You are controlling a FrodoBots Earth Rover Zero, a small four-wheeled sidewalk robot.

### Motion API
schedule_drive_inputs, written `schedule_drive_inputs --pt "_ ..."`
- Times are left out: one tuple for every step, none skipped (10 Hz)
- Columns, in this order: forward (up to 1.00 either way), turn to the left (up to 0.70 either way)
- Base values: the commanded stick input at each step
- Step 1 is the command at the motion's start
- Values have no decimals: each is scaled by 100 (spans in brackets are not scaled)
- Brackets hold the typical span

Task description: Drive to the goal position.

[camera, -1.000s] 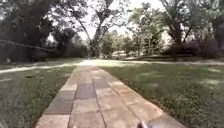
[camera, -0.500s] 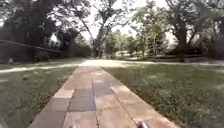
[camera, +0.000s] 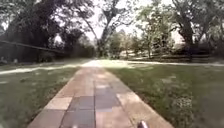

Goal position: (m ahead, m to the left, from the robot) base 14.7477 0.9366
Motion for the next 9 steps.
schedule_drive_inputs --pt "70 0" --pt "70 6" --pt "70 22" --pt "70 35" --pt "70 35" --pt "70 35" --pt "70 35" --pt "70 35" --pt "70 35"
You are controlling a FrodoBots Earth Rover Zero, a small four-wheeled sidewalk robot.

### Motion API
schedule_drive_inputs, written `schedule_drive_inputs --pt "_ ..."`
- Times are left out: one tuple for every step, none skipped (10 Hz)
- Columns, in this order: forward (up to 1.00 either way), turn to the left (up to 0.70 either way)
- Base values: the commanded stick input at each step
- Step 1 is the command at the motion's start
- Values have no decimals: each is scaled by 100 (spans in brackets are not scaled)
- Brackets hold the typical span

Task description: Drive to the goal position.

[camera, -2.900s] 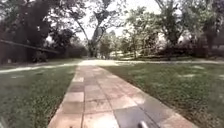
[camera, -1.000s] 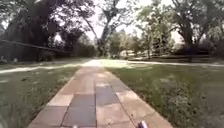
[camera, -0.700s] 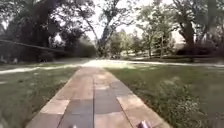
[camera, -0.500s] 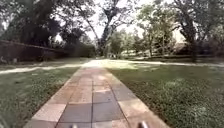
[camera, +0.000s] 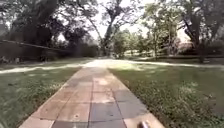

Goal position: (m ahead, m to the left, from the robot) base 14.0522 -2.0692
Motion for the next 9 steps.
schedule_drive_inputs --pt "70 35" --pt "70 16" --pt "70 0" --pt "70 0" --pt "70 0" --pt "70 0" --pt "70 0" --pt "70 0" --pt "70 -18"
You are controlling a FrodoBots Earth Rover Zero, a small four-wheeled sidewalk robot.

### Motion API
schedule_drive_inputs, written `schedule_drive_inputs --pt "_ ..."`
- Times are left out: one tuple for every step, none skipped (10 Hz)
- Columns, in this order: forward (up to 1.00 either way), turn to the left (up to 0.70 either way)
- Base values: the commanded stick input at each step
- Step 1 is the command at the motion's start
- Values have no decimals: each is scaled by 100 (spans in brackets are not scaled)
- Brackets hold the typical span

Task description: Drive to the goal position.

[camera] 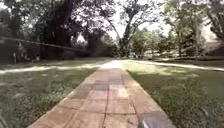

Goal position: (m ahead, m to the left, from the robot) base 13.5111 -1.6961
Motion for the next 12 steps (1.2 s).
schedule_drive_inputs --pt "70 -35" --pt "70 -34" --pt "70 -26" --pt "70 -2" --pt "70 0" --pt "70 0" --pt "70 0" --pt "70 0" --pt "70 0" --pt "70 0" --pt "70 0" --pt "70 0"
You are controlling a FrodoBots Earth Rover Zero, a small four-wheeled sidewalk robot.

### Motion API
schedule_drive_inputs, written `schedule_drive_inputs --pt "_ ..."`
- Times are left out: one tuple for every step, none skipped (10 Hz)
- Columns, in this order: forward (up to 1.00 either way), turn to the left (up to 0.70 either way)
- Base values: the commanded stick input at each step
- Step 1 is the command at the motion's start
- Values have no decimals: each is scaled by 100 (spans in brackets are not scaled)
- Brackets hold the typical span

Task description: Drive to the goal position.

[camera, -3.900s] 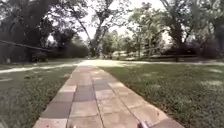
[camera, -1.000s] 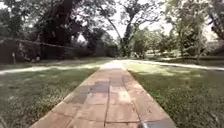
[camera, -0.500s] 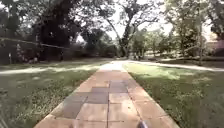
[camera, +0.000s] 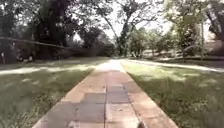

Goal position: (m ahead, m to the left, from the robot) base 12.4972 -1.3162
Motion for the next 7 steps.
schedule_drive_inputs --pt "70 0" --pt "70 0" --pt "70 0" --pt "70 0" --pt "70 0" --pt "70 0" --pt "70 0"
